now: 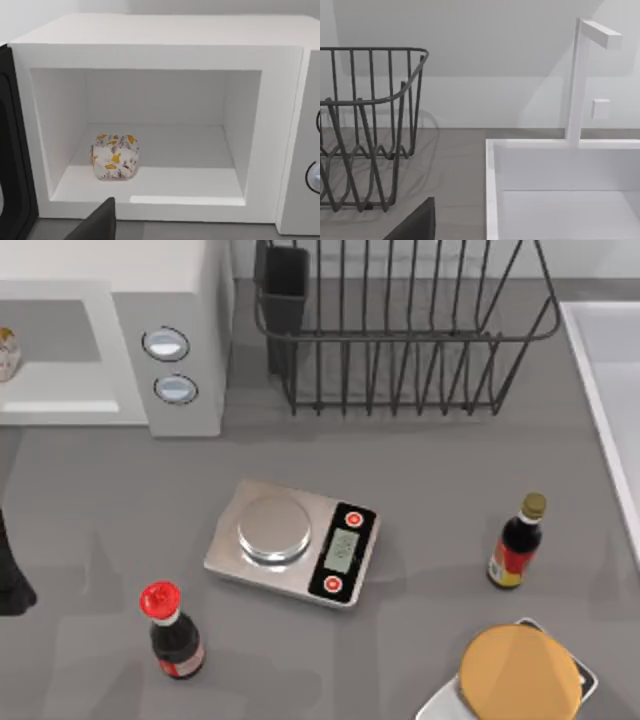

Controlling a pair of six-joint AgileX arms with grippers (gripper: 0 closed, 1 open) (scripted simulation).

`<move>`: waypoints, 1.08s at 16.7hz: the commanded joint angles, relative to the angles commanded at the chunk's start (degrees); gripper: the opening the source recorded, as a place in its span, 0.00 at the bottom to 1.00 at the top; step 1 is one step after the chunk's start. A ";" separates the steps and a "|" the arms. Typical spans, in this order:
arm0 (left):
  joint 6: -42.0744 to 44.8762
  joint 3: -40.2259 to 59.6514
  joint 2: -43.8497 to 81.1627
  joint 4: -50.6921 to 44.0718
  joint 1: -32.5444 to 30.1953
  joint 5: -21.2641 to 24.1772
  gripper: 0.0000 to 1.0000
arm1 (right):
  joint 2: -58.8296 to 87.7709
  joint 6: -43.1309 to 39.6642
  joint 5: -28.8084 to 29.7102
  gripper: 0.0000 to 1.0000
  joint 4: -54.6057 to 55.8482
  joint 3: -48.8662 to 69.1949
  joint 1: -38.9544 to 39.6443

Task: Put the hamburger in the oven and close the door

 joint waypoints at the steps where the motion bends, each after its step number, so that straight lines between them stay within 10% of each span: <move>1: 0.03 -0.51 -1.50 -0.36 -0.33 -0.01 1.00 | 0.00 0.00 0.00 1.00 0.00 0.00 0.00; 7: 0.06 -0.94 -2.72 -0.66 -0.60 -0.02 1.00 | 0.00 0.00 0.00 1.00 0.00 0.00 0.00; 18: 0.06 -0.94 -2.72 -0.66 -0.60 -0.02 0.17 | 0.00 0.00 0.00 1.00 0.00 0.00 0.00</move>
